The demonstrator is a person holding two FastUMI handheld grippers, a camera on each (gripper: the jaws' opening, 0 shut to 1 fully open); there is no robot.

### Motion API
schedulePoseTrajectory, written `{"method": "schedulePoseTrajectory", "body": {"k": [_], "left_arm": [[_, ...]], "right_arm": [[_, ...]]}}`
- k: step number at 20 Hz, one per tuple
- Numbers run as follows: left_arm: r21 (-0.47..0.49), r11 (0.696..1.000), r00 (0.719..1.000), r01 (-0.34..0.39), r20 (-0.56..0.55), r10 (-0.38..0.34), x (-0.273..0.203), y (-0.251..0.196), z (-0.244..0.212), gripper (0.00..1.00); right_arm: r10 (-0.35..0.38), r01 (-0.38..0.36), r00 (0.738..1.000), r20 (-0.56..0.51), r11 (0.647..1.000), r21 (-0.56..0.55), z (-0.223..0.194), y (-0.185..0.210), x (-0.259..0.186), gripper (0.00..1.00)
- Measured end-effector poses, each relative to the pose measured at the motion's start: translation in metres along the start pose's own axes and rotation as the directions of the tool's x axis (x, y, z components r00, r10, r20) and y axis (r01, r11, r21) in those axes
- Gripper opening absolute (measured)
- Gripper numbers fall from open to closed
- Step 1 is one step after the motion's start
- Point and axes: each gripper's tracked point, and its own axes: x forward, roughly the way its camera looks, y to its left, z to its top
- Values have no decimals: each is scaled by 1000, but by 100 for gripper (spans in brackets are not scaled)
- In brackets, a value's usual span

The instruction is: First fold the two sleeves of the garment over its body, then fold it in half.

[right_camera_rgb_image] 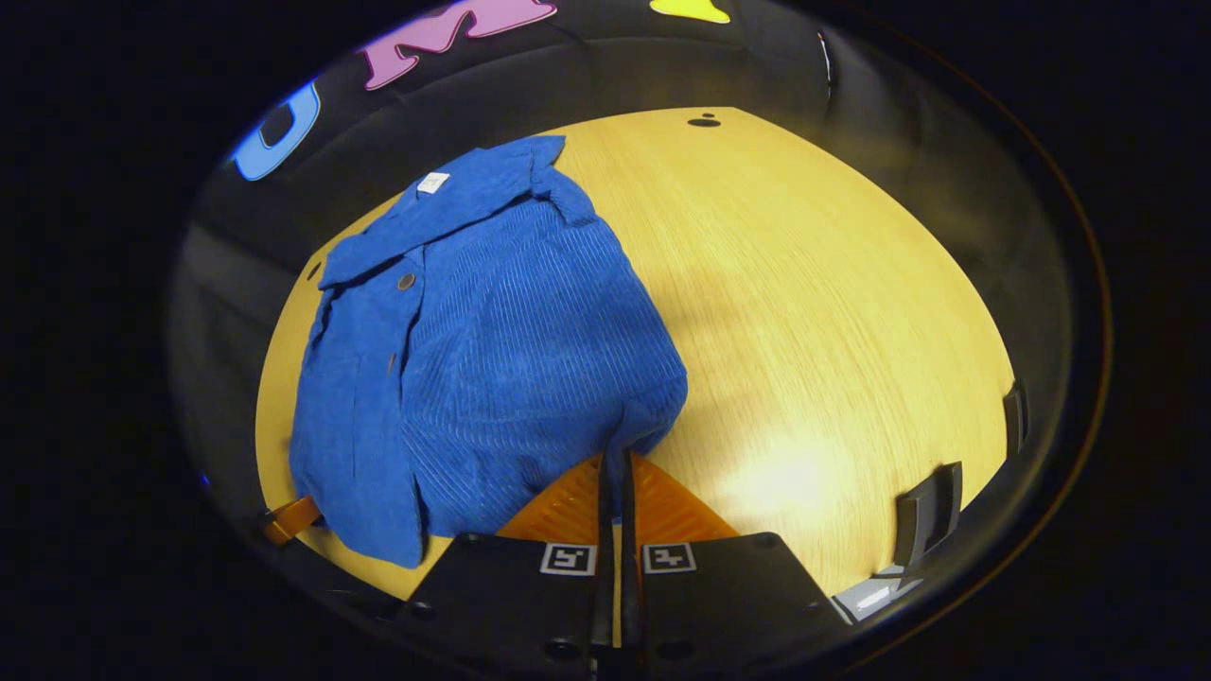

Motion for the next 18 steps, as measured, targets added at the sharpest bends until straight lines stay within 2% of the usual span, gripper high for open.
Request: {"method": "schedulePoseTrajectory", "body": {"k": [2,5,9,12,15,17,18], "left_arm": [[-4,999,998,45,46,-45,-15,-10,15,0],[37,995,988,91,124,-95,-38,-21,53,0],[80,988,965,132,216,-147,-48,-32,136,0],[115,985,946,126,286,-154,-40,-33,213,0],[178,981,919,73,370,-136,-19,-32,301,0],[209,977,885,31,448,-124,3,-27,362,0],[206,978,865,13,488,-114,16,-25,391,0]], "right_arm": [[12,-11,999,34,1000,-24,14,7,-13,4],[61,-58,992,109,998,-32,53,31,-30,4],[141,-127,969,201,989,-79,130,73,-43,4],[197,-170,937,288,978,-117,202,108,-42,4],[226,-183,909,349,971,-151,281,137,-21,4],[212,-163,891,402,975,-153,339,143,3,4],[219,-178,877,429,975,-134,369,150,19,4]]}}
